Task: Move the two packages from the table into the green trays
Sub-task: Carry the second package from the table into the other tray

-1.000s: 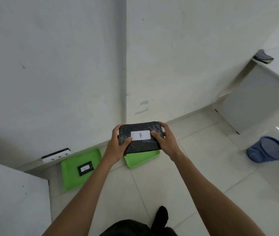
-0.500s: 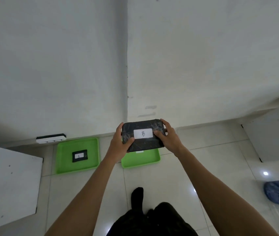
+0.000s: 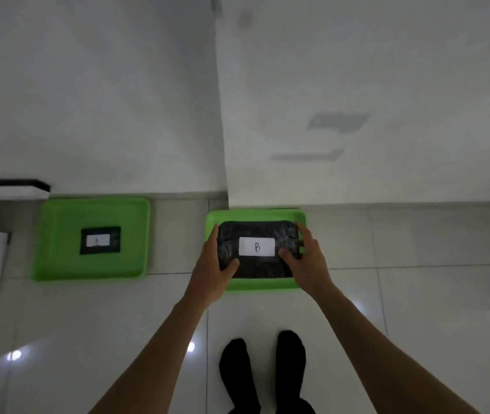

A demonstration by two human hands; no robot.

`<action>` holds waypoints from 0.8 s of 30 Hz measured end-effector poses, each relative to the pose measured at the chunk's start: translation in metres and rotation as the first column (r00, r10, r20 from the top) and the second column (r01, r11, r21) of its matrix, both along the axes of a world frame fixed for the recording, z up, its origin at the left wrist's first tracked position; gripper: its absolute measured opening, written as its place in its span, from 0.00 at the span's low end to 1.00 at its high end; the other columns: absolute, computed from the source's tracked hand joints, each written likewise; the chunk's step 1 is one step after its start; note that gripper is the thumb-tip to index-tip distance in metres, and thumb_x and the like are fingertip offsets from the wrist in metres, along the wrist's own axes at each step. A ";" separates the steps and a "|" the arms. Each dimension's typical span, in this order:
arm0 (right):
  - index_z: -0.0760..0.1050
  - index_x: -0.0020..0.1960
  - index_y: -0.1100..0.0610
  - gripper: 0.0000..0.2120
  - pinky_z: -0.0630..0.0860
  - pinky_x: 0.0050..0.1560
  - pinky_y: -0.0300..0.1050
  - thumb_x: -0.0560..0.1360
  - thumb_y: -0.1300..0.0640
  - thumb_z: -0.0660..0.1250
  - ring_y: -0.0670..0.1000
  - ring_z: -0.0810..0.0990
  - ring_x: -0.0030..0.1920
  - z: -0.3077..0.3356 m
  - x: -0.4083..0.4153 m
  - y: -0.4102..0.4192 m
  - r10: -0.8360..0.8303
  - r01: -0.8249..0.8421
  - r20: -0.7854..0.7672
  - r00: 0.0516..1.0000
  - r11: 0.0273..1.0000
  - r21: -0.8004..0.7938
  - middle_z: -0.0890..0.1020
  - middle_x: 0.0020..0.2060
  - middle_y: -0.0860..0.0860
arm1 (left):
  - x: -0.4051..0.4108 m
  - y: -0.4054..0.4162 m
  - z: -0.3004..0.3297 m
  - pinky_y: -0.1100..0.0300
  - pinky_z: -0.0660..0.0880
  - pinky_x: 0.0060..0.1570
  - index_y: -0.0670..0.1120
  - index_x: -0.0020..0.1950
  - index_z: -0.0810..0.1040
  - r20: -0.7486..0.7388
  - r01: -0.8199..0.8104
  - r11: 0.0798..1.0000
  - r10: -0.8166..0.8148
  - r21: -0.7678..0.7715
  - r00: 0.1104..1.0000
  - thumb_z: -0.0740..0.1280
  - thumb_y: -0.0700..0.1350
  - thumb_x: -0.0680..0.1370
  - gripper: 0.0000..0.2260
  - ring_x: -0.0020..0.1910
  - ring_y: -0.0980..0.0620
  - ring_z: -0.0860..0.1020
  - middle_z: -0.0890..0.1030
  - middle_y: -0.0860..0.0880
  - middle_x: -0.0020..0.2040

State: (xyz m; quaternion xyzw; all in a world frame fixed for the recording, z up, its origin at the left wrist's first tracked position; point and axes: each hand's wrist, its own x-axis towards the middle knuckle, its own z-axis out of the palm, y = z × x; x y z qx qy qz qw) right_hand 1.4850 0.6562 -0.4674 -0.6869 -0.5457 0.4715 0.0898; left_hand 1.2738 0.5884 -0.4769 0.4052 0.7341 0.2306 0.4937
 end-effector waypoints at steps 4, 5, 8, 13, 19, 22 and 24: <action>0.58 0.80 0.48 0.39 0.76 0.57 0.47 0.75 0.58 0.74 0.54 0.76 0.59 -0.115 0.001 0.000 0.019 -0.019 0.002 1.000 1.000 -0.020 0.74 0.63 0.57 | 0.000 -0.001 -0.112 0.51 0.67 0.69 0.53 0.80 0.46 -0.052 0.036 0.998 -0.039 -0.055 0.998 0.69 0.46 0.77 0.41 0.72 0.45 0.68 0.67 0.46 0.76; 0.57 0.80 0.48 0.40 0.77 0.57 0.49 0.75 0.59 0.74 0.52 0.75 0.58 -0.138 0.002 -0.001 0.022 -0.022 -0.001 1.000 0.999 -0.030 0.73 0.65 0.57 | 0.001 -0.001 -0.134 0.47 0.68 0.69 0.55 0.80 0.44 -0.057 0.049 0.996 -0.053 -0.073 0.997 0.69 0.46 0.77 0.41 0.72 0.43 0.68 0.67 0.46 0.76; 0.56 0.80 0.47 0.41 0.80 0.60 0.56 0.74 0.59 0.74 0.53 0.75 0.59 -0.198 0.002 0.003 0.024 -0.024 0.000 1.000 0.998 -0.052 0.72 0.66 0.58 | 0.003 0.001 -0.189 0.43 0.67 0.70 0.57 0.79 0.42 -0.051 0.063 0.992 -0.069 -0.111 0.996 0.69 0.46 0.77 0.43 0.73 0.43 0.67 0.66 0.46 0.77; 0.53 0.81 0.48 0.41 0.74 0.55 0.46 0.76 0.61 0.71 0.54 0.74 0.61 -0.264 0.002 0.010 -0.010 0.013 0.040 0.999 0.998 -0.053 0.72 0.69 0.59 | 0.009 0.013 -0.247 0.46 0.63 0.72 0.54 0.79 0.38 -0.067 0.147 0.981 -0.157 -0.129 0.985 0.70 0.41 0.76 0.45 0.75 0.42 0.63 0.60 0.44 0.79; 0.48 0.83 0.51 0.41 0.70 0.53 0.45 0.78 0.62 0.68 0.61 0.74 0.66 -0.291 0.003 0.012 0.024 -0.016 0.096 0.995 0.997 -0.082 0.70 0.69 0.60 | 0.014 0.019 -0.267 0.53 0.65 0.69 0.53 0.79 0.35 -0.112 0.216 0.962 -0.236 -0.166 0.965 0.69 0.38 0.77 0.47 0.74 0.41 0.66 0.53 0.43 0.80; 0.46 0.83 0.52 0.42 0.73 0.58 0.51 0.79 0.60 0.68 0.63 0.73 0.68 -0.272 0.003 0.017 0.072 -0.057 0.118 0.990 0.990 -0.129 0.68 0.71 0.62 | 0.013 0.020 -0.252 0.59 0.63 0.64 0.53 0.79 0.36 -0.103 0.244 0.951 -0.266 -0.192 0.958 0.69 0.39 0.77 0.46 0.75 0.42 0.65 0.50 0.45 0.81; 0.47 0.83 0.51 0.41 0.74 0.62 0.55 0.79 0.58 0.69 0.63 0.72 0.69 -0.256 0.008 0.022 0.097 -0.081 0.130 0.987 0.989 -0.125 0.67 0.72 0.63 | 0.009 0.022 -0.237 0.54 0.61 0.70 0.51 0.80 0.40 -0.123 0.248 0.947 -0.276 -0.206 0.953 0.69 0.42 0.77 0.43 0.77 0.42 0.61 0.50 0.44 0.81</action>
